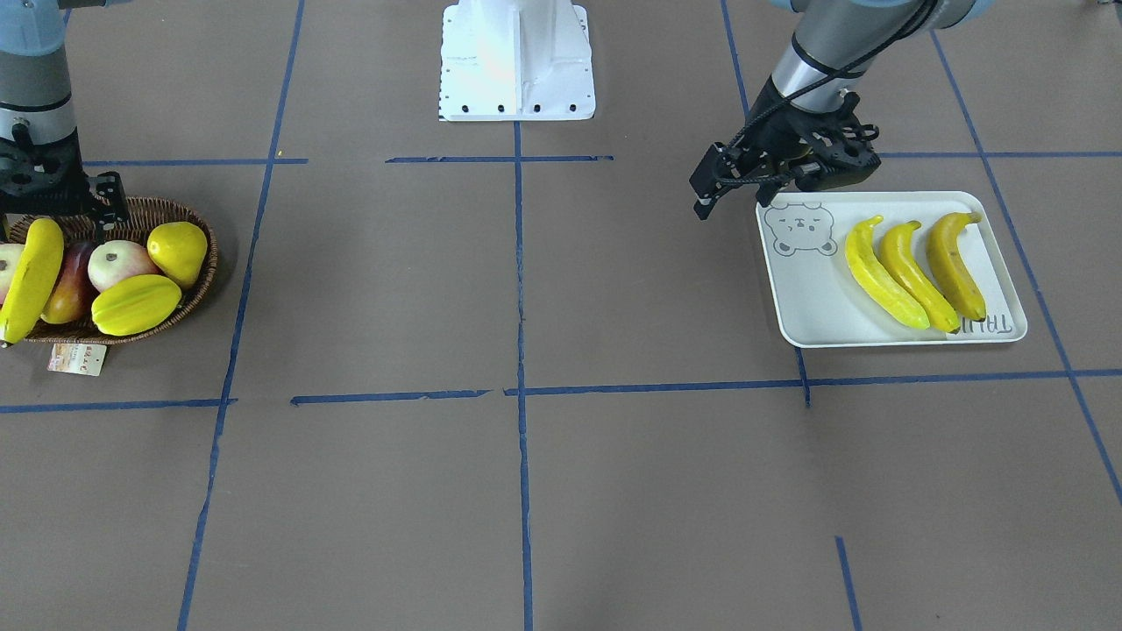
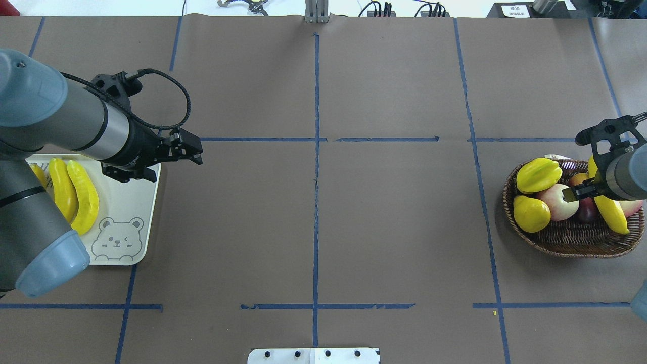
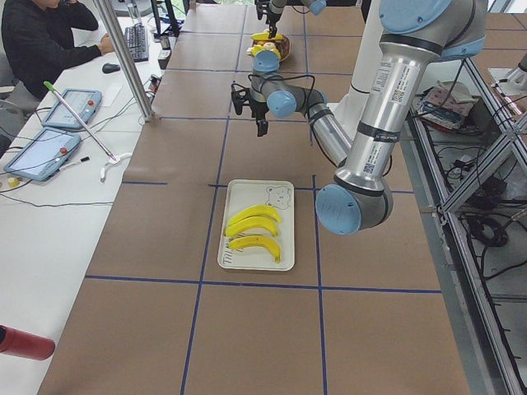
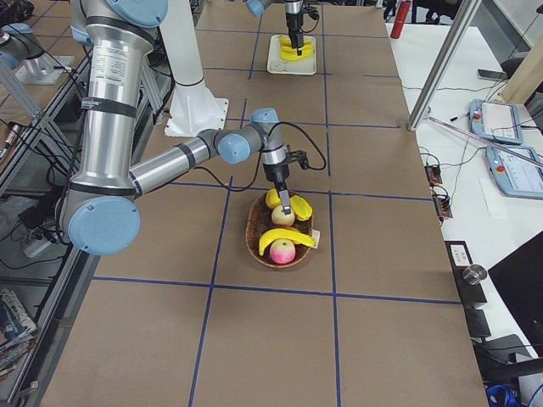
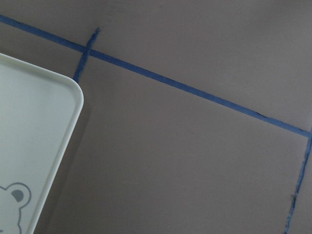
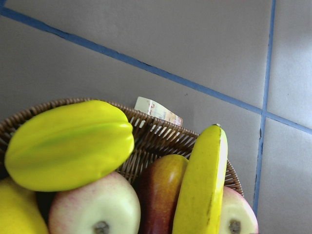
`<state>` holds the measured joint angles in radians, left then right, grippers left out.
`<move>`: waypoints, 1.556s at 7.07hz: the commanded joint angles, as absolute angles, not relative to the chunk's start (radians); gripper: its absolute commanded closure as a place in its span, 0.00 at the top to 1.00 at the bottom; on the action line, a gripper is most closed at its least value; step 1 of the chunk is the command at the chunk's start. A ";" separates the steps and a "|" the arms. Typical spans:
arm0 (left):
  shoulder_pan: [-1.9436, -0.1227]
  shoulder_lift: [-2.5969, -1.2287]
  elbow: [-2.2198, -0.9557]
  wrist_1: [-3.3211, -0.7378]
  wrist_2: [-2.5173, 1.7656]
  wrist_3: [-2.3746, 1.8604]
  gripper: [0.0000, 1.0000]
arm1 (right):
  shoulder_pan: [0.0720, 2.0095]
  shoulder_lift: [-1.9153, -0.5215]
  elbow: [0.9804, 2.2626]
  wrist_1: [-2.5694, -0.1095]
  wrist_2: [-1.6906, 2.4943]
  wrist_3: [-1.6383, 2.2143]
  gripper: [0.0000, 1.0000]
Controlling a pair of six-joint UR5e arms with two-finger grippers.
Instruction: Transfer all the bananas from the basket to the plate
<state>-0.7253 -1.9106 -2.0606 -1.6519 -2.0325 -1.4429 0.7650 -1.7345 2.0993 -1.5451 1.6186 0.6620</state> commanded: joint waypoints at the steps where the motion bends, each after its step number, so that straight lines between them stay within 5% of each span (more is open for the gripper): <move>1: -0.684 -1.939 -2.060 -1.655 -2.029 -1.480 1.00 | 0.767 -1.738 2.045 -1.546 1.617 0.653 1.00; 11: -0.643 -1.940 -2.045 -1.675 -2.023 -1.489 1.00 | 0.727 -1.746 1.977 -1.560 1.632 0.650 0.79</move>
